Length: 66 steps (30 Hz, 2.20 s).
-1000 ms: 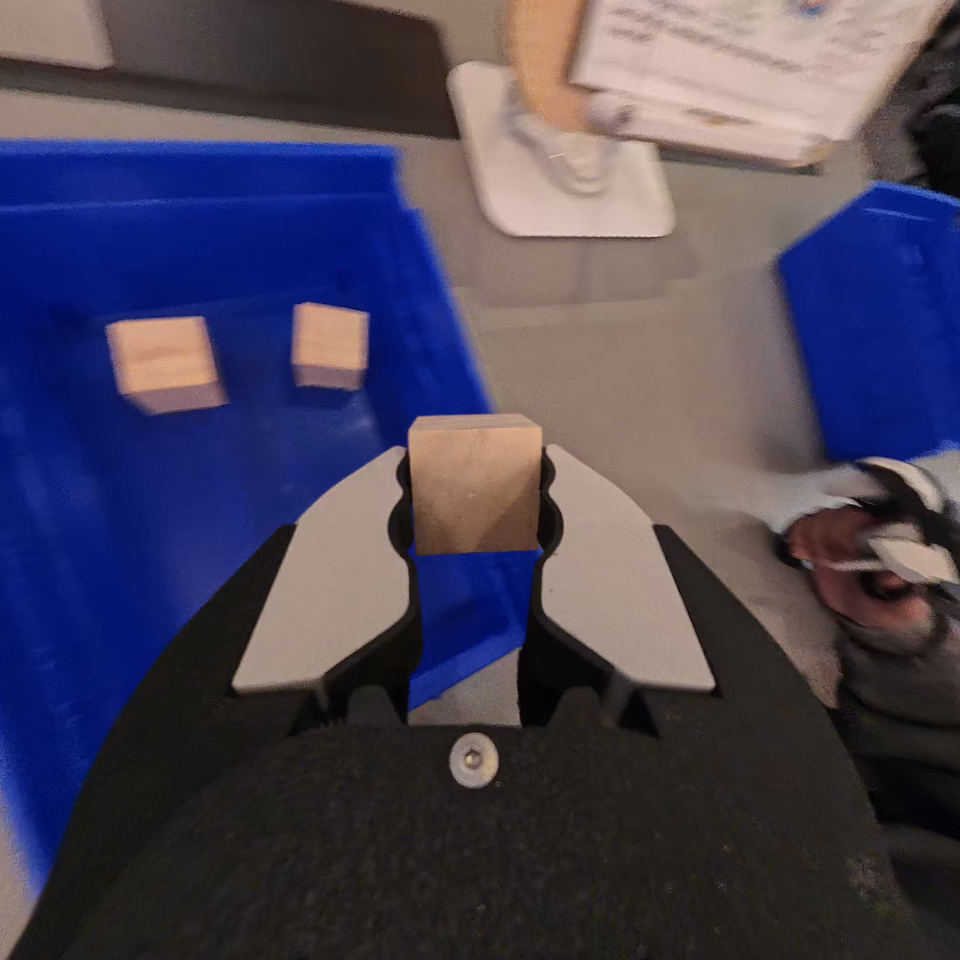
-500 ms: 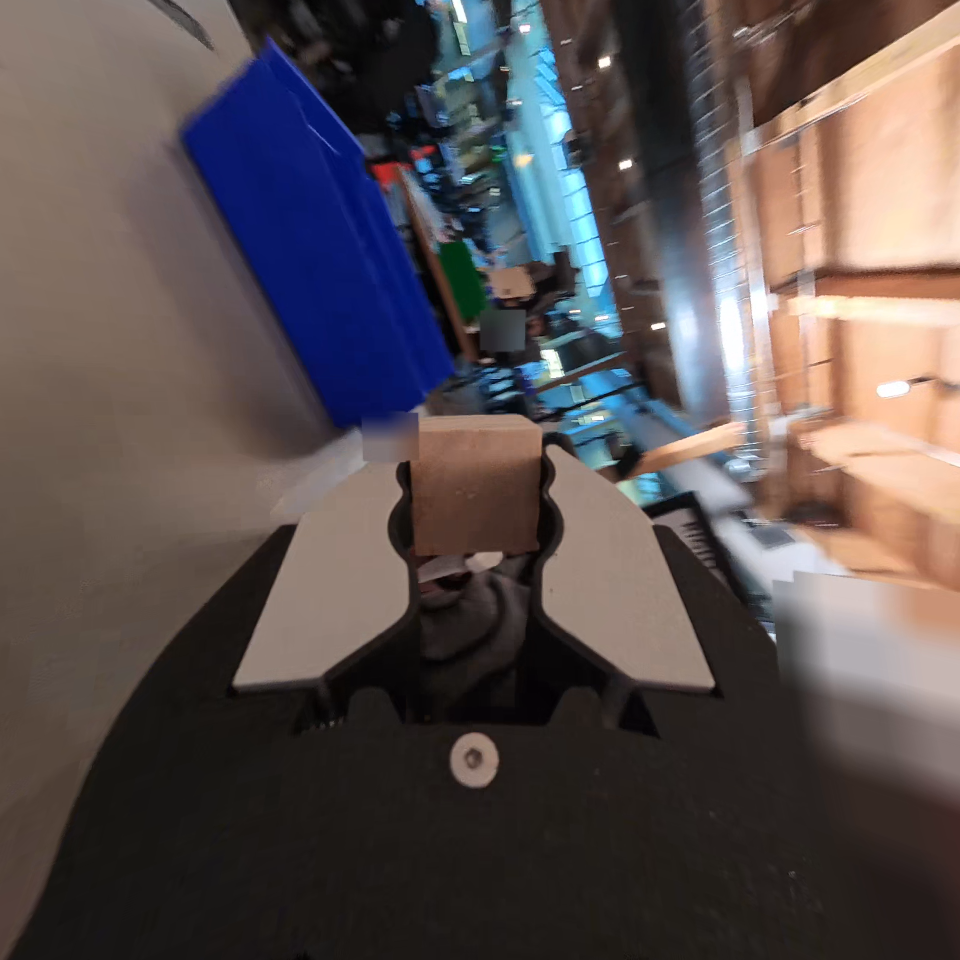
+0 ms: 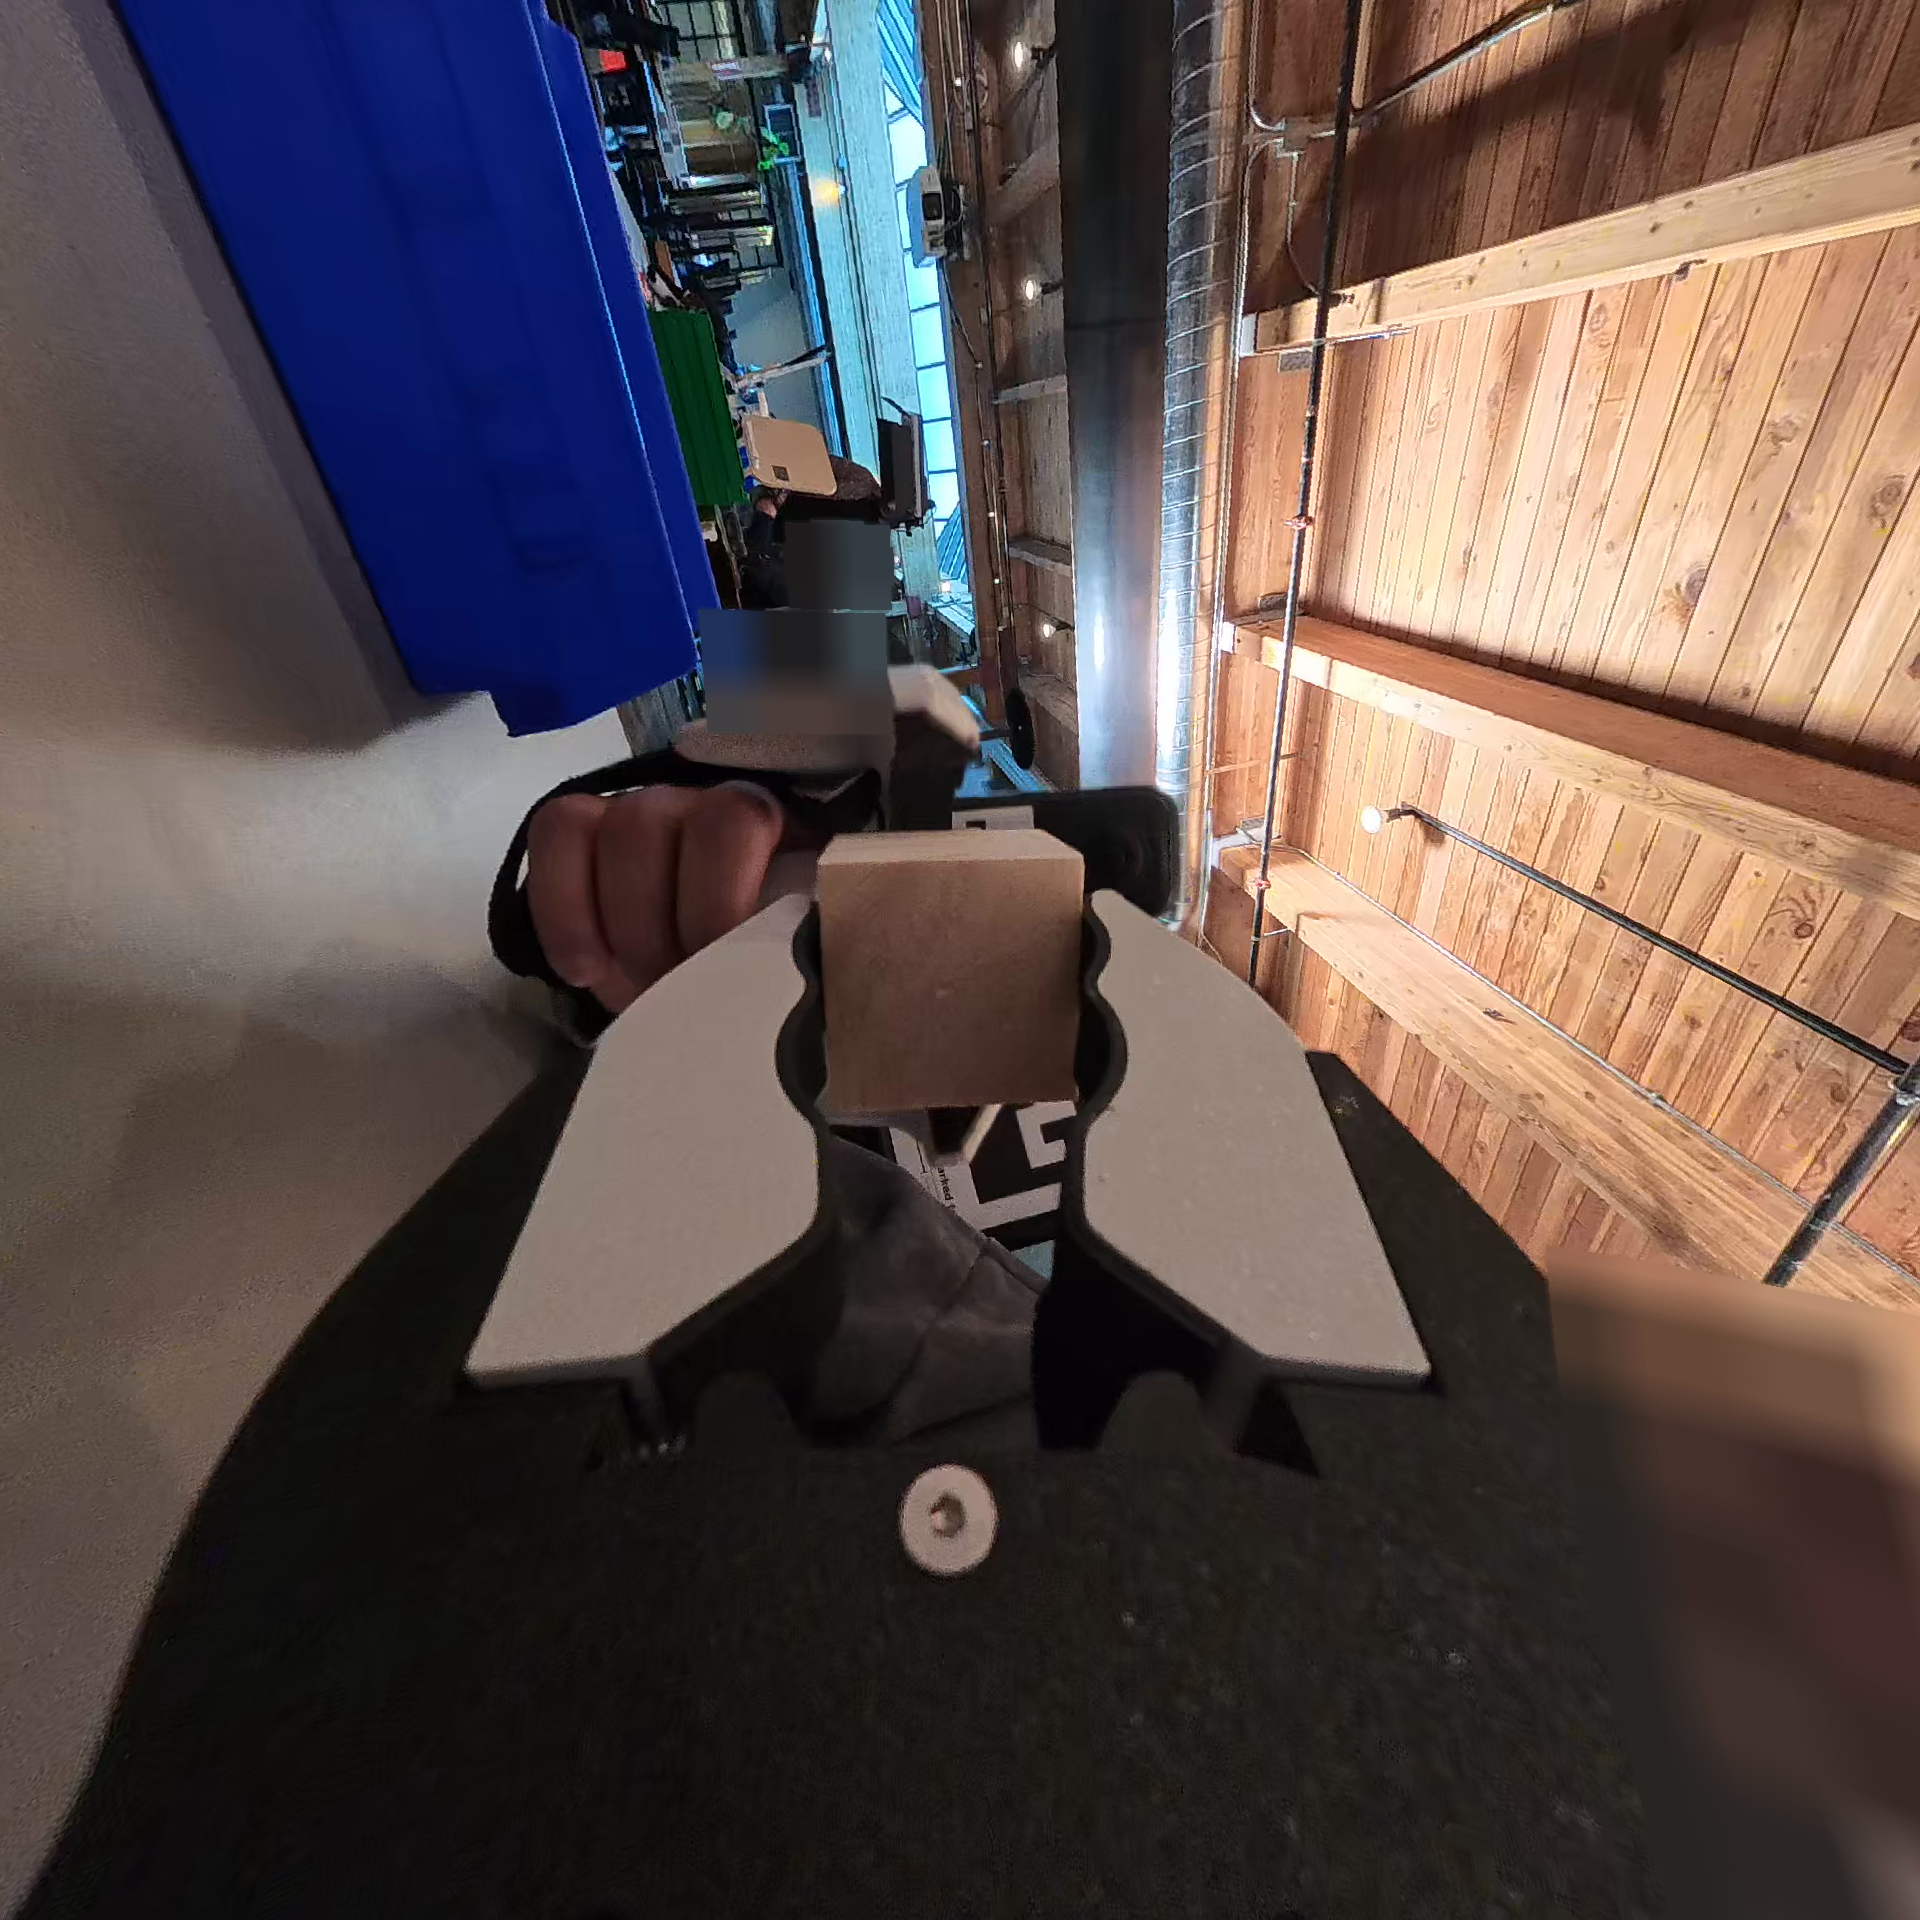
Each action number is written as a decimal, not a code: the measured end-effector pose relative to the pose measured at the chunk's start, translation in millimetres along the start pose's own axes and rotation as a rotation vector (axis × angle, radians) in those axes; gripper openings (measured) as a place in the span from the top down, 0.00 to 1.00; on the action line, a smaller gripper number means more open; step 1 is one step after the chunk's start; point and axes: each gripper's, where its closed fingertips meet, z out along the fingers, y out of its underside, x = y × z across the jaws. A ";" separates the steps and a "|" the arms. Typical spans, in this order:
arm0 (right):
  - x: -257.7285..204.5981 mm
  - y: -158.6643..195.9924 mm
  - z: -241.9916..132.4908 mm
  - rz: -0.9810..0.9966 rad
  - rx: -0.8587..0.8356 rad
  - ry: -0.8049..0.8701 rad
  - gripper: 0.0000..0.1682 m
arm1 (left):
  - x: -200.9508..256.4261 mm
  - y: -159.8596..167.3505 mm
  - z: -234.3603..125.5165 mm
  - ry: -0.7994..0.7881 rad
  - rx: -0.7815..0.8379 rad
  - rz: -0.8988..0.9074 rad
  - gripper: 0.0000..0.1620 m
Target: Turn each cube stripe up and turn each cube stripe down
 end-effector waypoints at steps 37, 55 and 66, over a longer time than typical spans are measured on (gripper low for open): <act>277.1 101.7 -212.7 0.849 -0.988 0.910 0.73 | -50.1 33.6 -114.5 -0.970 0.074 1.050 0.62; 290.5 163.2 -193.8 0.938 -1.118 0.902 0.62 | -63.3 38.7 -116.6 -0.997 0.013 1.015 0.62; 119.8 -62.7 -92.6 0.447 0.077 0.314 0.60 | -60.1 36.3 -116.9 -1.004 0.030 1.028 0.62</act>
